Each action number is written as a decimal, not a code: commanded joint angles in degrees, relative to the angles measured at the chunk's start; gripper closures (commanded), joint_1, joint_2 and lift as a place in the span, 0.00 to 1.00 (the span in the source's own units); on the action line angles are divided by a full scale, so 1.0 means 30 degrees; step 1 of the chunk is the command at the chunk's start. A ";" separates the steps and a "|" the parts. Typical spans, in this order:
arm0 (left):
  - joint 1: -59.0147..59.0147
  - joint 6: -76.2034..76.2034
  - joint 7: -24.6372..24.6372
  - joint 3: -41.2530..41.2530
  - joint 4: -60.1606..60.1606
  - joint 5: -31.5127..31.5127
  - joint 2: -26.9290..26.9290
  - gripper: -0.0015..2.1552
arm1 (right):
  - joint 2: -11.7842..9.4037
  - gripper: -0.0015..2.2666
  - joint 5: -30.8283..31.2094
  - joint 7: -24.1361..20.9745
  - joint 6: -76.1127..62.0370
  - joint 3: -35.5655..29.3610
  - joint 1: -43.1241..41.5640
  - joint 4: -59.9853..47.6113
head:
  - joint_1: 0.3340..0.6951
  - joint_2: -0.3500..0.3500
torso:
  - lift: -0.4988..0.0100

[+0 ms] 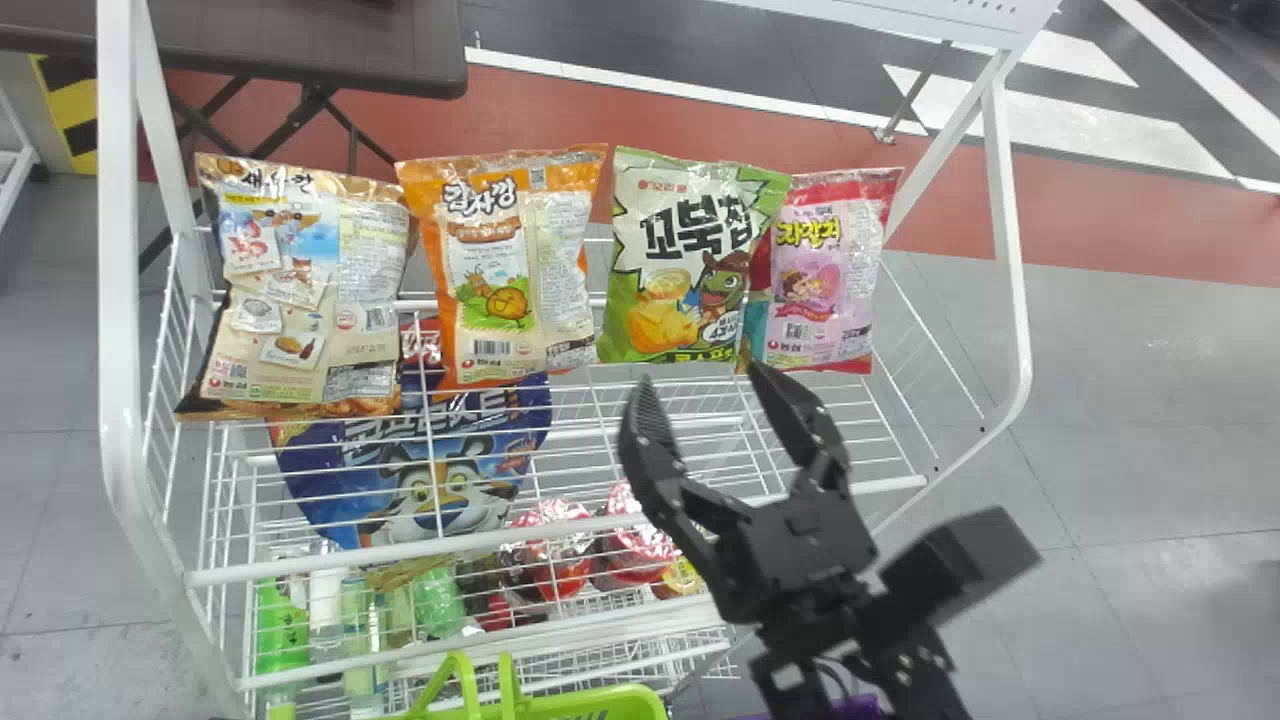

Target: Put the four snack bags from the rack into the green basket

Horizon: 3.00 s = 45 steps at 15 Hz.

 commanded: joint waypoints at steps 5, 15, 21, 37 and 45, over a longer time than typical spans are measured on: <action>-0.0763 -0.0209 -0.0146 -0.0471 0.0516 -0.0047 0.0192 0.99 | 0.0657 0.08 0.1266 -0.1066 0.3811 0.3927 -0.6557 0.4967 | 1.00 0.01 | 0.97; -0.1173 -0.1791 -0.0233 -0.0413 0.1307 0.0275 0.0778 0.99 | 0.0909 0.08 0.1178 -0.0948 0.4924 0.6710 -1.2182 1.1178 | 1.00 0.42 | 0.97; -0.1407 -0.3021 -0.0526 -0.0032 0.2127 0.1066 0.1217 0.99 | 0.0909 0.73 0.1383 0.1249 0.2229 0.7091 -1.4232 1.4635 | 1.00 0.53 | 0.97; -0.1378 -0.3256 -0.0292 -0.0530 0.2215 0.0832 0.1100 0.99 | -0.3415 0.85 0.3024 0.2274 -0.0174 0.3634 -0.1488 0.0807 | 1.00 0.42 | 0.97; -0.0499 -0.3373 0.0235 0.0232 0.1482 0.0333 0.0661 0.99 | -0.2976 0.85 0.1383 0.6346 0.1174 -0.3661 0.5572 -0.2826 | 1.00 0.00 | 0.97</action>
